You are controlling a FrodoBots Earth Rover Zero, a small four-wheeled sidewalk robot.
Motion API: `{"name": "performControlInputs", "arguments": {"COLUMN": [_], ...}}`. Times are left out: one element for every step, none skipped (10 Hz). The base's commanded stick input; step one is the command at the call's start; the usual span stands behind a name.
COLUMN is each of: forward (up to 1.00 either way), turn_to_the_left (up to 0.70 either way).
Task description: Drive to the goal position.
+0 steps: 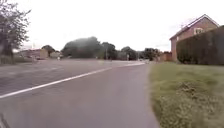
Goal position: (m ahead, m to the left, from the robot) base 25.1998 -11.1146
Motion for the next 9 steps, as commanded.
{"name": "performControlInputs", "arguments": {"forward": [1.0,1.0,1.0,1.0,1.0,1.0,1.0,1.0,1.0], "turn_to_the_left": [0.0,0.0,0.0,0.0,-0.27,-0.4,-0.4,-0.4,-0.4]}}
